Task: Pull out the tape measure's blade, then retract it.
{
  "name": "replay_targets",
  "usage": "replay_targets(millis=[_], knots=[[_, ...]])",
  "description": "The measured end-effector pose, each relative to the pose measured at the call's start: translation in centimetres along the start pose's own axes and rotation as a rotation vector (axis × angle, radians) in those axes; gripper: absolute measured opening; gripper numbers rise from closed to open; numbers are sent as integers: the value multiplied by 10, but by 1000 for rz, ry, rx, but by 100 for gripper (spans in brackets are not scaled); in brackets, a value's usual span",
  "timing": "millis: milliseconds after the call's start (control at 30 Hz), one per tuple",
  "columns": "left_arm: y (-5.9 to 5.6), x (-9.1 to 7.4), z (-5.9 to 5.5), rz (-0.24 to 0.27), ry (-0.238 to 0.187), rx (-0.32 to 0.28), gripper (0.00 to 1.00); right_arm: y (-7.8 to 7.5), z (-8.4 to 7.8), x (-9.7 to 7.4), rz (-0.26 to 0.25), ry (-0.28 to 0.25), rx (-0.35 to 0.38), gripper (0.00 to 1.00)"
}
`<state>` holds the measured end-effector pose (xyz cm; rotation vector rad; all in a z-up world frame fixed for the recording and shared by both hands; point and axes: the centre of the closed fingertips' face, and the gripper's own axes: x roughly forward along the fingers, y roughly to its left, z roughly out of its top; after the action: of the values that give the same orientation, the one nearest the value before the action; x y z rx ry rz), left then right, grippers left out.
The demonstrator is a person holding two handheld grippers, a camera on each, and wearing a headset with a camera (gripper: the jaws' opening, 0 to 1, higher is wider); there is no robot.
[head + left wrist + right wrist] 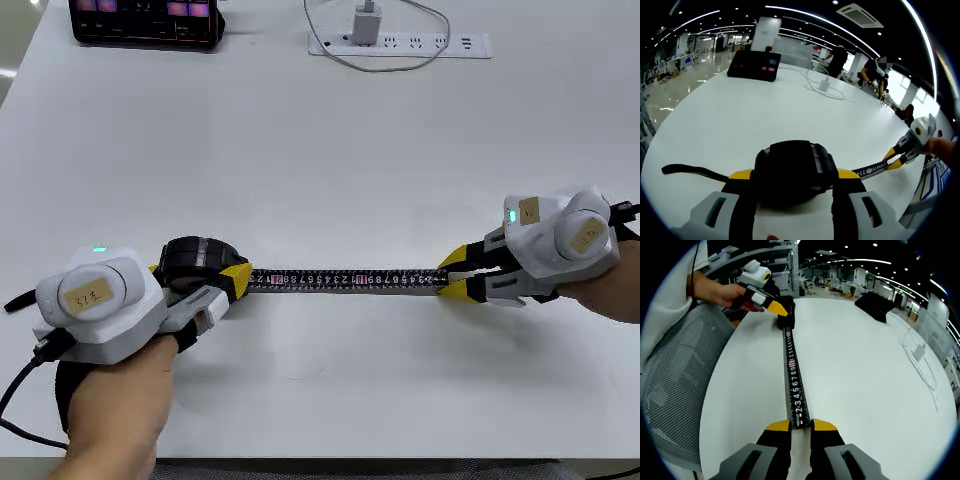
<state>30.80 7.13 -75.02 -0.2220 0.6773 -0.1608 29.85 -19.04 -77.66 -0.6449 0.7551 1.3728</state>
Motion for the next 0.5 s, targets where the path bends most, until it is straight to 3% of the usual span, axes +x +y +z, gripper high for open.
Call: replay_targets(millis=[500], knots=[[0,0,0,-2,-1,-4,57,1,11,8,12,-18,10,10]])
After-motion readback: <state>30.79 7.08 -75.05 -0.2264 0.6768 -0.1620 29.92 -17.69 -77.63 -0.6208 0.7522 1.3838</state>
